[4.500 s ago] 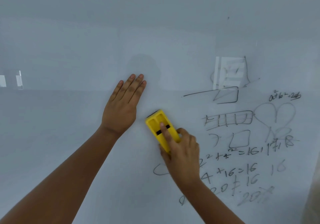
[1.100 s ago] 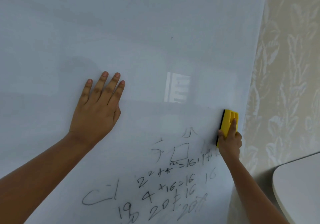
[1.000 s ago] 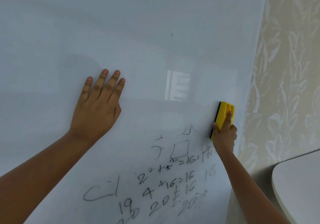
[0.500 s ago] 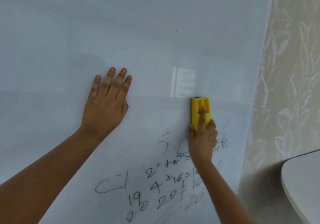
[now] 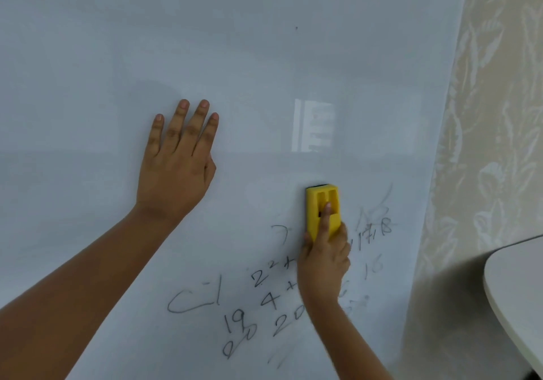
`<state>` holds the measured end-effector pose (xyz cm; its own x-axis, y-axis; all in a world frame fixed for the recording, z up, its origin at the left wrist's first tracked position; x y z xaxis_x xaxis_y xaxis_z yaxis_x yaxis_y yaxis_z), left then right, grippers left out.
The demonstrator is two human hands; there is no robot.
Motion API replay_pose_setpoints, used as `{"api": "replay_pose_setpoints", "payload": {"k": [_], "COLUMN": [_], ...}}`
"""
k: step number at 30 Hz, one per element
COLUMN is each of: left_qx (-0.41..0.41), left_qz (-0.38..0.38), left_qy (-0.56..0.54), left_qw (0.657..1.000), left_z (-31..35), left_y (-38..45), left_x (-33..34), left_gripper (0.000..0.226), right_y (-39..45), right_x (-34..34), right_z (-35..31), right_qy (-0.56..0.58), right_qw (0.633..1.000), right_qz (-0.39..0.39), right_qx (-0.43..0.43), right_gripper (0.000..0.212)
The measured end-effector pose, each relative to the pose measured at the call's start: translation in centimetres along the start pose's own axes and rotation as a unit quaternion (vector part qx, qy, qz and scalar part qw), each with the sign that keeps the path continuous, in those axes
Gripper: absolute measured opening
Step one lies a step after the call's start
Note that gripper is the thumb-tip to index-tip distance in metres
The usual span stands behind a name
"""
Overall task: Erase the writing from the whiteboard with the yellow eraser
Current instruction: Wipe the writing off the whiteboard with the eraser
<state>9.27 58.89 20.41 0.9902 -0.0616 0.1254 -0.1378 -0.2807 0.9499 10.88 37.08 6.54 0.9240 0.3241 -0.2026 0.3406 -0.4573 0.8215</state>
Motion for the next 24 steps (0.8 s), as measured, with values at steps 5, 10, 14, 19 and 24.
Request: {"api": "replay_pose_setpoints", "payload": {"k": [5,10,14,19,24], "left_qx": [0.0,-0.004,-0.003,-0.003,0.001], "left_qz": [-0.005,-0.014,-0.016,-0.013,-0.004], "left_qy": [-0.001,0.003,0.007,0.005,0.019], "left_qw": [1.0,1.0,1.0,1.0,1.0], "left_z": [0.1,0.2,0.2,0.4,0.4], "left_y": [0.1,0.1,0.0,0.1,0.1], "left_x": [-0.2,-0.4,-0.3,-0.4,-0.3], "left_gripper": [0.048,0.048,0.049,0.048,0.046], "right_y": [-5.4,-1.0,-5.5,-11.9,-7.3], "right_x": [-0.9,-0.5,0.0,-1.1,-1.0], "right_z": [3.0,2.6,-2.6,1.7,0.1], "right_qy": [-0.021,-0.036,0.018,-0.01,-0.003], "right_qw": [0.991,0.999,0.996,0.977,0.995], "right_qz": [-0.072,0.005,-0.028,-0.11,-0.066], "right_qx": [-0.107,0.014,-0.078,-0.182,-0.07], "right_gripper": [0.09,0.08,0.096,0.109,0.096]}}
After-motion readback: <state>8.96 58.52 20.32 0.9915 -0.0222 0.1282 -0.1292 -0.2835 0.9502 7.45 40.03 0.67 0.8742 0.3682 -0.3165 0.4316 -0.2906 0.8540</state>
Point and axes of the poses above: each hand's wrist, its own y-axis towards the middle knuckle, its own x-axis out of the palm, z = x × y, the point moved 1 cm from there along y, towards the middle knuckle, and after that the axes turned 11 degrees about z, right-handed, at the moved point
